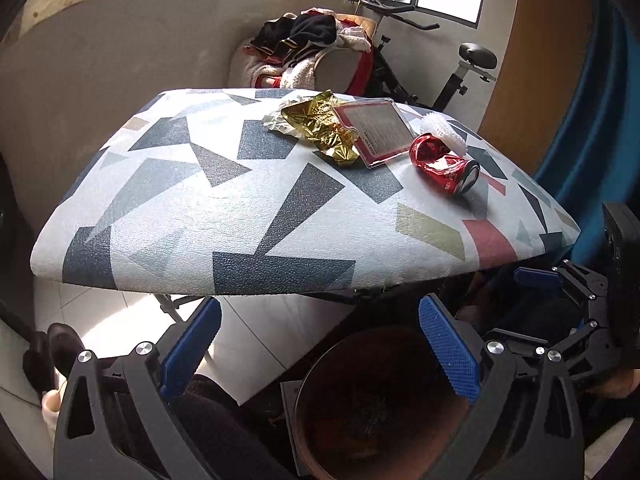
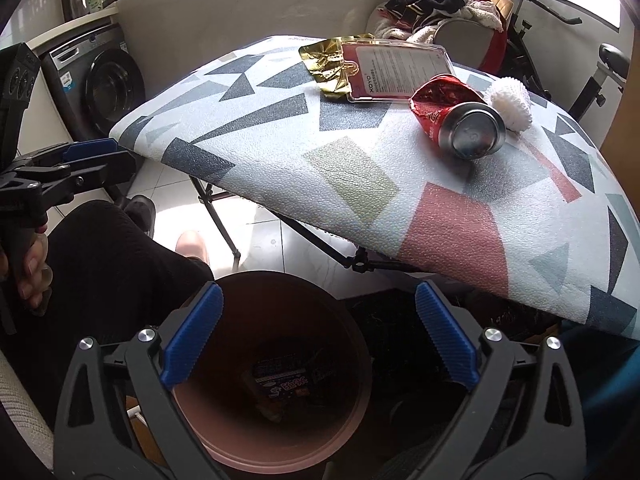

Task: Collect trash
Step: 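Lower the blue ice-cream box into the brown bin and open the right gripper, then grasp the white foam net sleeve with the right gripper while the left grasps the gold foil wrapper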

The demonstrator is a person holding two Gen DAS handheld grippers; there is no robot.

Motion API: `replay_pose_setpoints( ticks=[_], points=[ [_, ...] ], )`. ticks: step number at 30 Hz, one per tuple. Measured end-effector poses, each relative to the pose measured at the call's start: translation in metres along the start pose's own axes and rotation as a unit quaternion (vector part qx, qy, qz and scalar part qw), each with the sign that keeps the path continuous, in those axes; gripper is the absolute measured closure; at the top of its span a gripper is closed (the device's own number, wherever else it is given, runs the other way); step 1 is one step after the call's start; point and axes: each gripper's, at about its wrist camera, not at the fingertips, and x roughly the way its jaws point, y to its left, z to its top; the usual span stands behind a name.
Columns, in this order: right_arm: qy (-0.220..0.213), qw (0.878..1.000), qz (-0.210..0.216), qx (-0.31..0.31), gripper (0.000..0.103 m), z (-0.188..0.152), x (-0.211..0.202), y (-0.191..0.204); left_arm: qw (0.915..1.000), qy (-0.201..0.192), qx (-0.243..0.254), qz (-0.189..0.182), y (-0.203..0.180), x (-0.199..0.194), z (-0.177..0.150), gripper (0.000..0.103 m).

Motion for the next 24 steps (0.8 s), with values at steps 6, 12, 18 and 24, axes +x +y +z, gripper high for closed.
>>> replay_pose_setpoints(
  ticks=[6, 12, 18, 24],
  points=[
    [-0.005, 1.000, -0.008, 0.028, 0.006, 0.004, -0.003, -0.013, 1.0000, 0.004, -0.007, 0.002, 0.004, 0.001, 0.001, 0.006],
    [-0.010, 0.997, -0.009, 0.070, 0.006, 0.015, -0.004, -0.037, 0.9997, 0.004, -0.025, -0.006, 0.012, 0.003, 0.012, 0.006],
    [-0.032, 0.995, -0.018, 0.089, 0.006, 0.033, -0.014, -0.061, 0.9995, -0.023, -0.021, -0.005, 0.015, 0.001, 0.037, 0.006],
    [-0.046, 0.994, -0.048, 0.091, 0.006, 0.060, -0.021, -0.088, 0.9982, -0.050, -0.032, -0.010, 0.026, 0.000, 0.070, 0.006]
  ],
)
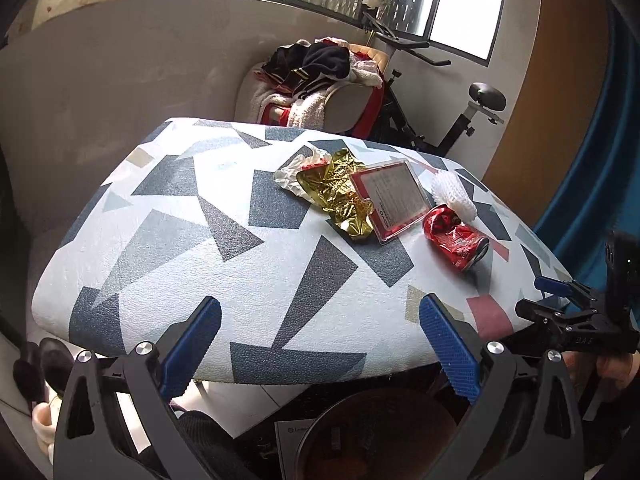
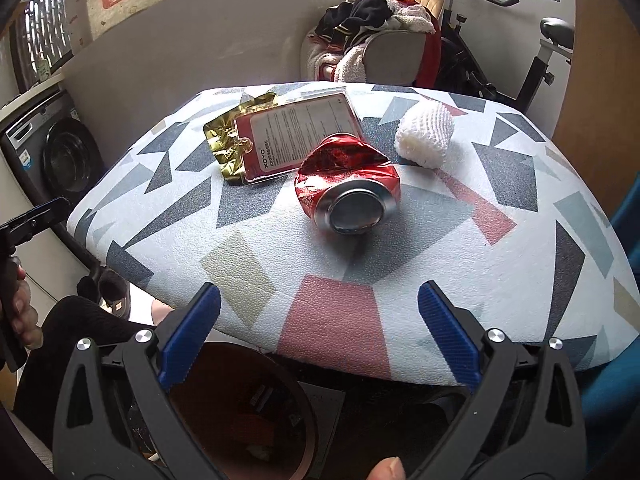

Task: Collect trash
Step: 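Grasp the white foam net sleeve with the right gripper while the left grasps the gold foil wrapper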

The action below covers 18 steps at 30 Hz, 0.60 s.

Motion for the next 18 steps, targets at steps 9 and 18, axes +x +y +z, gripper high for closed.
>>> replay_pose_setpoints(
  ticks=[9, 18],
  points=[
    [-0.009, 0.998, -0.063, -0.005, 0.006, 0.051, 0.014, -0.031, 0.9998, -0.018, 0.004, 0.002, 0.013, 0.013, 0.036, 0.006],
    [-0.031, 0.996, -0.077, 0.012, 0.006, 0.104, 0.047, -0.068, 0.9999, -0.012, -0.002, -0.004, 0.020, 0.039, 0.053, 0.006]
  ],
)
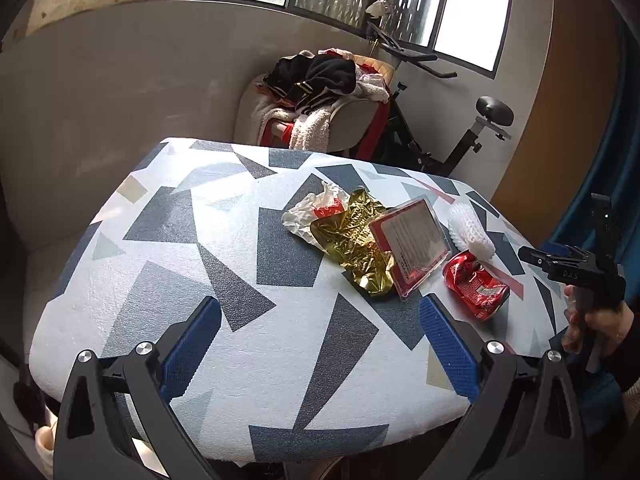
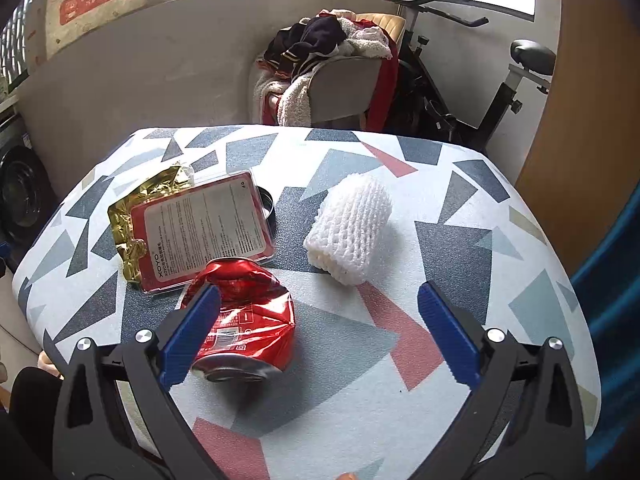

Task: Collect trash
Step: 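Grasp the white foam net sleeve with the right gripper while the left grasps the gold foil wrapper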

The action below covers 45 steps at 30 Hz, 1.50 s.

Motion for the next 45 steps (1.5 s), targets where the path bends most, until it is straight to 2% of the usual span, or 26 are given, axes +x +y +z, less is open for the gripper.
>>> replay_pose_setpoints(
  ticks=[8, 10, 13, 17, 18, 20, 22, 24, 28, 30, 33, 36, 37, 41, 44, 45],
  points=[
    [0.011, 0.999, 0.004, 0.040, 0.007, 0.031, 0.054, -0.031, 0.9998, 0.016, -0.012, -0.006, 0.006, 0.028, 0.007, 0.006],
    [0.020, 0.998, 0.010, 0.063, 0.015, 0.038, 0.069, -0.039, 0.9996, 0.020, -0.015, -0.009, 0.007, 0.035, 0.008, 0.006],
    [0.039, 0.994, 0.024, 0.097, 0.019, 0.047, 0.095, -0.048, 0.9994, 0.027, -0.020, -0.014, 0.008, 0.045, 0.010, 0.006],
    [0.072, 0.991, 0.010, 0.110, 0.024, 0.054, 0.126, -0.049, 0.9990, 0.033, -0.021, -0.022, 0.004, 0.057, 0.014, 0.006],
    [0.082, 0.990, 0.010, 0.115, 0.028, 0.054, 0.133, -0.050, 0.9989, 0.034, -0.022, -0.025, 0.003, 0.060, 0.015, 0.006],
    [0.097, 0.988, 0.023, 0.121, 0.042, 0.053, 0.142, -0.052, 0.9984, 0.038, -0.029, -0.032, 0.001, 0.066, 0.018, 0.006],
    [0.090, 0.989, 0.032, 0.114, 0.059, 0.052, 0.138, -0.049, 0.9974, 0.044, -0.040, -0.040, 0.002, 0.074, 0.022, 0.007],
    [0.071, 0.992, 0.029, 0.098, 0.068, 0.053, 0.128, -0.046, 0.9959, 0.051, -0.055, -0.052, 0.004, 0.084, 0.026, 0.012],
    [0.027, 0.994, 0.041, 0.100, 0.071, 0.051, 0.101, -0.048, 0.9890, 0.072, -0.109, -0.070, 0.015, 0.113, 0.028, 0.022],
    [0.017, 0.994, 0.046, 0.102, 0.071, 0.048, 0.090, -0.049, 0.9789, 0.085, -0.163, -0.089, 0.026, 0.132, 0.026, 0.032],
    [0.011, 0.993, 0.056, 0.102, 0.071, 0.041, 0.080, -0.049, 0.9593, 0.091, -0.244, -0.109, 0.043, 0.155, 0.022, 0.043],
    [0.013, 0.993, 0.060, 0.103, 0.071, 0.034, 0.075, -0.049, 0.9421, 0.083, -0.298, -0.129, 0.053, 0.171, 0.020, 0.046],
    [0.014, 0.993, 0.060, 0.104, 0.071, 0.032, 0.074, -0.049, 0.9391, 0.082, -0.306, -0.134, 0.054, 0.175, 0.020, 0.047],
    [0.015, 0.994, 0.050, 0.098, 0.071, 0.027, 0.071, -0.049, 0.9372, 0.087, -0.302, -0.151, 0.047, 0.188, 0.022, 0.059],
    [0.014, 0.994, 0.053, 0.099, 0.071, 0.025, 0.067, -0.048, 0.9370, 0.083, -0.298, -0.162, 0.044, 0.190, 0.021, 0.077],
    [0.012, 0.994, 0.053, 0.096, 0.071, 0.025, 0.066, -0.047, 0.9409, 0.076, -0.289, -0.159, 0.042, 0.186, 0.022, 0.083]
  ],
)
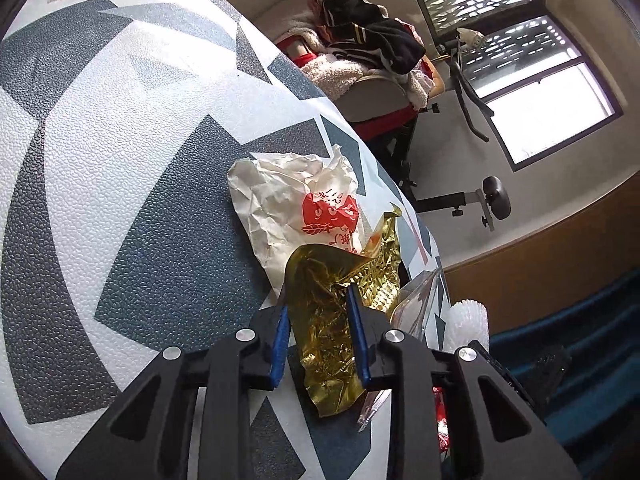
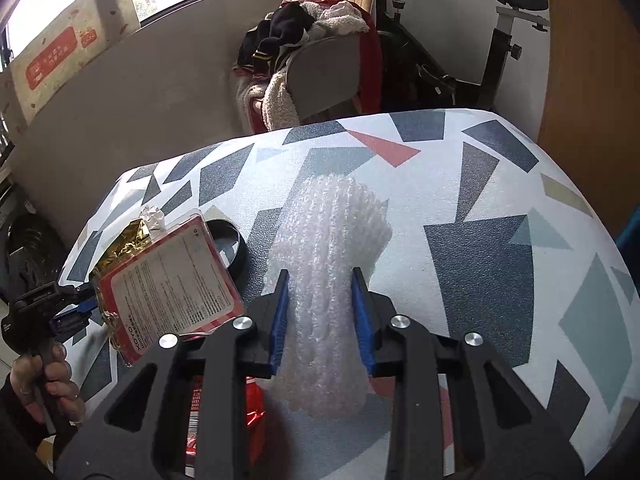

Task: Collect trash
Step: 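Grasp the white foam net sleeve with the right gripper while the left grasps the gold foil wrapper, then carry both items to the brown bin and open the left gripper over it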

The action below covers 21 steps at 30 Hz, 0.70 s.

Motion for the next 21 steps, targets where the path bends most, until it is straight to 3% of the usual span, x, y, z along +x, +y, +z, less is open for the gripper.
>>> replay_pose_setpoints(
  ticks=[3, 5, 11, 15, 21],
  points=[
    [-0.002, 1.000, 0.001, -0.010, 0.071, -0.002, -0.004, 0.004, 0.9971, -0.008, 0.074, 0.015, -0.024, -0.011, 0.004, 0.089],
    [-0.004, 1.000, 0.002, -0.013, 0.071, -0.002, -0.006, 0.006, 0.9898, -0.019, 0.139, 0.026, -0.047, -0.022, 0.009, 0.091],
    [-0.019, 1.000, 0.000, -0.016, 0.071, -0.001, -0.015, 0.012, 0.9566, -0.070, 0.277, 0.058, -0.103, -0.061, 0.024, 0.095],
    [-0.028, 0.999, -0.001, -0.021, 0.071, 0.000, -0.022, 0.019, 0.9419, -0.089, 0.317, 0.065, -0.124, -0.079, 0.028, 0.095],
    [-0.040, 0.999, 0.006, -0.030, 0.071, -0.004, -0.040, 0.032, 0.9401, -0.074, 0.328, 0.055, -0.136, -0.099, 0.016, 0.095]
  ],
)
